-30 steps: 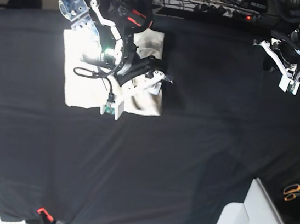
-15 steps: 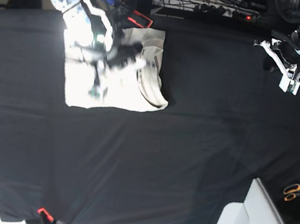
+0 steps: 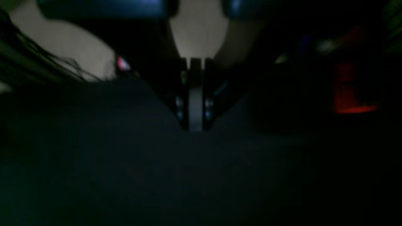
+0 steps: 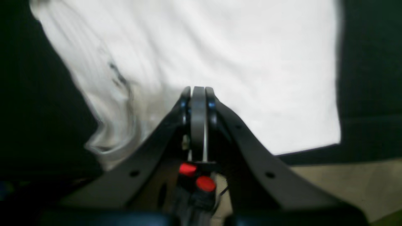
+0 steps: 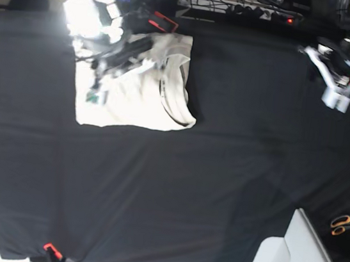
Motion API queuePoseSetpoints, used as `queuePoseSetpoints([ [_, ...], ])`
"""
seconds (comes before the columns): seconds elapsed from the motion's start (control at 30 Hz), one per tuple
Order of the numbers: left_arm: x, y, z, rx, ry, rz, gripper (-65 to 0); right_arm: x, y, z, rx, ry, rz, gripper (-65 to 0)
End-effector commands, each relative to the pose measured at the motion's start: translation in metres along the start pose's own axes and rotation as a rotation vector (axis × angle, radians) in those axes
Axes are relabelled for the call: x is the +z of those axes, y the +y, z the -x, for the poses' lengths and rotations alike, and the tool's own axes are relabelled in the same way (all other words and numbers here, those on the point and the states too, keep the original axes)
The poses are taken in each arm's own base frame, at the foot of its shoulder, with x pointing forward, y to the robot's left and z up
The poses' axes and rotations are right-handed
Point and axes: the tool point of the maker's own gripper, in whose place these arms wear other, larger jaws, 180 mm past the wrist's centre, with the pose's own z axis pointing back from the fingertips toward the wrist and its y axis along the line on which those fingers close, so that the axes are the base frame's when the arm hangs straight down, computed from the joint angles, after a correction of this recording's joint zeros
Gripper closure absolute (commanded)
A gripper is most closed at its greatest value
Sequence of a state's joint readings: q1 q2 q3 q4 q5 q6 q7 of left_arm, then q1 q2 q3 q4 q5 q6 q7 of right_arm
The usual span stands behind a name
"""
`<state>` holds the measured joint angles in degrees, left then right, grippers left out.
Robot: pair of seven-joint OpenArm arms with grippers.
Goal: Fold the T-shirt properly
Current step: 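Fold the shirt end held by right gripper over onto the stack, then move left gripper to the folded bundle's edge and grasp it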
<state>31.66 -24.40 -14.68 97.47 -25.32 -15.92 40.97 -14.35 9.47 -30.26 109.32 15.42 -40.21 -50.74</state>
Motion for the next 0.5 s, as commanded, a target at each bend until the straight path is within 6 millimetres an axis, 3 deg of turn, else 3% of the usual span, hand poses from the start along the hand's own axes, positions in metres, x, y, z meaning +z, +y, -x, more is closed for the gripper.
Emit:
queuePoseSetpoints([
  [0.0,-0.002,-0.015,-0.015,-0.029,-0.041,0.038,0.0,0.007,-0.004,-0.018,-0.032,-0.044,-0.003,-0.8],
  [0.07,-0.008,-0.046,-0.021,-0.047,-0.053,0.107,0.0,0.008,-0.026,-0.031,-0.097,-0.050,0.041,-0.9],
  [0.23,-0.017,-0.086,-0.037,-0.073,0.027,0.184,-0.3,0.006,-0.078,-0.047,-0.187,-0.078,0.146,-0.9],
  [0.3,-0.020,-0.099,-0.048,-0.059,0.018,0.207,-17.1,0.007,-0.088,-0.050,-0.146,-0.084,0.143,-0.9],
  [0.37,-0.022,-0.115,-0.061,-0.022,-0.018,0.247,-29.3,0.008,-0.096,-0.052,-0.107,-0.086,0.136,-0.8],
  [0.47,-0.021,-0.140,-0.082,0.048,-0.072,0.357,-37.8,0.009,-0.106,-0.050,-0.103,-0.084,0.150,-0.8],
])
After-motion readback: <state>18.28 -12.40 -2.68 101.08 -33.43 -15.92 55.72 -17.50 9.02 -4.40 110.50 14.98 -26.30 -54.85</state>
